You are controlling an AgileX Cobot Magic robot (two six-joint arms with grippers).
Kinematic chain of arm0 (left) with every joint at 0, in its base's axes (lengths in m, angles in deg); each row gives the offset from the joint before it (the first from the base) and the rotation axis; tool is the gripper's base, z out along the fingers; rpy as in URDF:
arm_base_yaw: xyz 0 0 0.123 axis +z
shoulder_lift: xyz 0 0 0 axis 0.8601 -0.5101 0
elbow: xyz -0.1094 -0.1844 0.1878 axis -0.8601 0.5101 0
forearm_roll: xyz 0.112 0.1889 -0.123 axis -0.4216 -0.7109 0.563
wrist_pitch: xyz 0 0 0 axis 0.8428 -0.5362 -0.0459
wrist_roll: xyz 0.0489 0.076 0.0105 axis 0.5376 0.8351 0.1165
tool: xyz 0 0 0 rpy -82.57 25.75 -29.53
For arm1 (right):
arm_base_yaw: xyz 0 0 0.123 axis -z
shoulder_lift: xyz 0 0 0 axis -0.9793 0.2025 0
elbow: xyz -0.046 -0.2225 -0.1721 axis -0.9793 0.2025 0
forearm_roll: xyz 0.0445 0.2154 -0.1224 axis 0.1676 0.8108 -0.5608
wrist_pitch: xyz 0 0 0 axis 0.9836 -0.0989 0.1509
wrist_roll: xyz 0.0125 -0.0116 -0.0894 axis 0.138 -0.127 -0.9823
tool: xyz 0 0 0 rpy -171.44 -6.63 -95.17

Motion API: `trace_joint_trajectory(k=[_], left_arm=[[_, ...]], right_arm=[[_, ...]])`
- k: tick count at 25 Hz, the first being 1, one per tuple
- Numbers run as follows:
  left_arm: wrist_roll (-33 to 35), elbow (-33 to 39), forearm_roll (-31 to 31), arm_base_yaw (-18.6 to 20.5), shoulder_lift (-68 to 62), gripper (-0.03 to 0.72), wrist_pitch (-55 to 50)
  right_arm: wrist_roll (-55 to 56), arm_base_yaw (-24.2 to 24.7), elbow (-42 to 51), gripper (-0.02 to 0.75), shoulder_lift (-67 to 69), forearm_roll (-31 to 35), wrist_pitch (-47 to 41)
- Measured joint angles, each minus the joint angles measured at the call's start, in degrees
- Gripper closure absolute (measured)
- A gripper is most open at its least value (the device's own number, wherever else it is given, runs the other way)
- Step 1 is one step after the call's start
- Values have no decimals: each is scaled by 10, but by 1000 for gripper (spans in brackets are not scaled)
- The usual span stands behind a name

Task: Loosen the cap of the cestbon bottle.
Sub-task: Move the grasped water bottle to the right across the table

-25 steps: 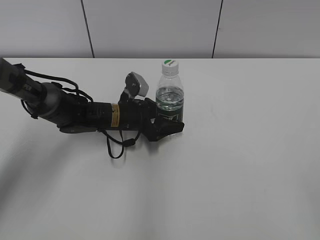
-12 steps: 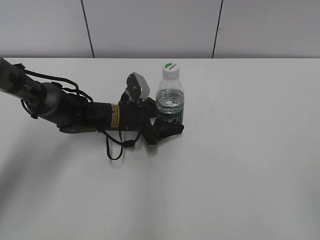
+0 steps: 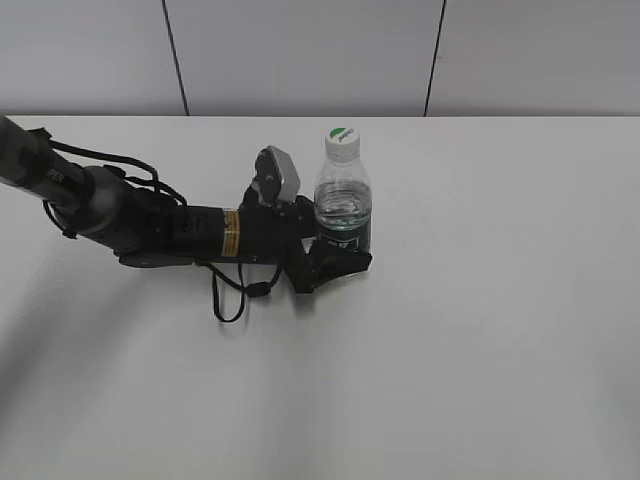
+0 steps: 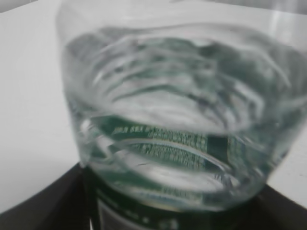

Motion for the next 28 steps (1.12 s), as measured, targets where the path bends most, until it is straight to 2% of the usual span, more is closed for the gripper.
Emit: trace_joint_trajectory(k=[6, 14, 18, 28], left_arm=[[0, 0, 0, -22, 0, 142, 8], [0, 0, -2, -82, 0, 142, 10], [0, 0, -3, -100, 0, 142, 11], [0, 0, -3, -103, 0, 143, -6]], right_arm=[[0, 0, 0, 162, 0, 0, 0], [0, 0, 0, 162, 0, 0, 0], [0, 0, 0, 162, 0, 0, 0], [0, 0, 0, 162, 19, 1, 0]])
